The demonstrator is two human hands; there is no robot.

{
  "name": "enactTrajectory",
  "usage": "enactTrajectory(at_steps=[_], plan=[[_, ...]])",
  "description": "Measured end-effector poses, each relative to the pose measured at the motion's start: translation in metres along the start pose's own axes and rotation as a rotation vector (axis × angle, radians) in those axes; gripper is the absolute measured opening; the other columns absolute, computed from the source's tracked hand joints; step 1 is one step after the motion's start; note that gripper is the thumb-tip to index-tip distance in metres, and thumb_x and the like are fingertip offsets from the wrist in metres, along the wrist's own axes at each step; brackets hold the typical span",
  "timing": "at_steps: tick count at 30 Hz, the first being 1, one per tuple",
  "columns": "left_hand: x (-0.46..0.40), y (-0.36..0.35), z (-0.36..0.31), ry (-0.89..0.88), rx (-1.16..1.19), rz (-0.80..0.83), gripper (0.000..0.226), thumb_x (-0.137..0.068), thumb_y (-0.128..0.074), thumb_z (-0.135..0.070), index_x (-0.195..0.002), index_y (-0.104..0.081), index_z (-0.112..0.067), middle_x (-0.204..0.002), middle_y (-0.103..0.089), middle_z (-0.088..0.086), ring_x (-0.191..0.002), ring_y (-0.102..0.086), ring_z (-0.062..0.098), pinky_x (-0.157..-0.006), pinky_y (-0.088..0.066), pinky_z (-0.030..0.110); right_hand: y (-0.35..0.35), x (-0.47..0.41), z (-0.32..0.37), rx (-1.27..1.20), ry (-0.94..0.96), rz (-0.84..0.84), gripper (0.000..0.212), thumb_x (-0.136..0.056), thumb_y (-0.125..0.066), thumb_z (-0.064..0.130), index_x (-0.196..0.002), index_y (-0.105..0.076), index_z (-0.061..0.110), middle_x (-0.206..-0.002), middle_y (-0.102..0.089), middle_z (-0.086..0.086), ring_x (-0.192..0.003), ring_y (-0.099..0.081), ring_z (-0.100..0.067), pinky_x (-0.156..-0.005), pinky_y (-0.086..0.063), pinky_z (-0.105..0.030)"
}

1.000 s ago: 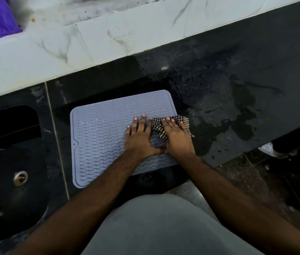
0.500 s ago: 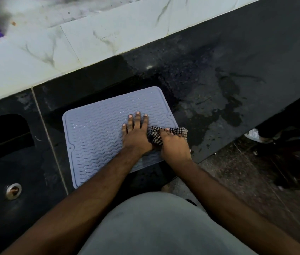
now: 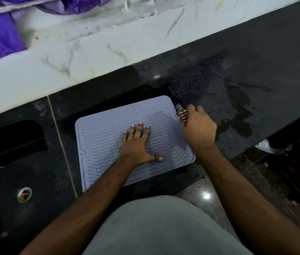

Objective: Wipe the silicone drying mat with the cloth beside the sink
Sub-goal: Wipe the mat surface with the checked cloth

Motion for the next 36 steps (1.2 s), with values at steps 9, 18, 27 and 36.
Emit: enactTrajectory(at_steps=[9,18,27,36], plan=[[0.0,-0.008,0.007,-0.008,0.04,-0.023,0.143,-0.049,-0.048,-0.104,-0.159,0.012,-0.035,-0.167,0.022,-0.005,-0.153,0.022,0.023,-0.122,0.01,0.055,-0.071,0.013,0.025,-0.258,-0.04,0.253,0.042,-0.099,-0.049,0.03,-0.134,-0.047,0.007,-0.101,-0.066,-0.026,-0.089,-0.065,-0.045,-0.074,-0.051,-0.047],[-0.003,-0.012,0.006,0.018,0.057,-0.042,0.146,-0.045,-0.052,-0.101,-0.16,0.008,-0.033,-0.167,0.02,-0.006,-0.153,0.02,0.023,-0.122,0.009,0.055,-0.08,0.018,0.058,-0.375,-0.049,0.295,0.035,-0.097,-0.051,0.031,-0.12,-0.06,0.006,-0.098,-0.07,-0.019,-0.092,-0.067,-0.039,-0.079,-0.051,-0.041],[-0.003,-0.01,0.007,0.003,0.084,0.001,0.146,-0.045,-0.047,-0.101,-0.159,0.012,-0.032,-0.166,0.024,-0.003,-0.152,0.024,0.024,-0.122,0.01,0.056,-0.081,0.015,0.064,-0.383,-0.001,0.274,0.036,-0.097,-0.052,0.032,-0.122,-0.061,0.008,-0.096,-0.072,-0.018,-0.089,-0.067,-0.038,-0.079,-0.05,-0.04],[0.038,-0.013,0.026,0.058,0.018,-0.08,0.137,-0.054,-0.042,-0.104,-0.16,0.006,-0.033,-0.168,0.018,0.0,-0.153,0.02,0.027,-0.122,0.005,0.059,-0.076,0.019,0.068,-0.386,-0.01,0.279,0.037,-0.098,-0.051,0.035,-0.121,-0.061,0.009,-0.095,-0.072,-0.017,-0.089,-0.068,-0.037,-0.079,-0.052,-0.04]])
Point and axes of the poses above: each hand's wrist, its own x-axis away from the middle knuckle, its own y-axis out of the back of the hand, z = x × y, the point moved 4 cm from there along -x, towards the middle knuckle
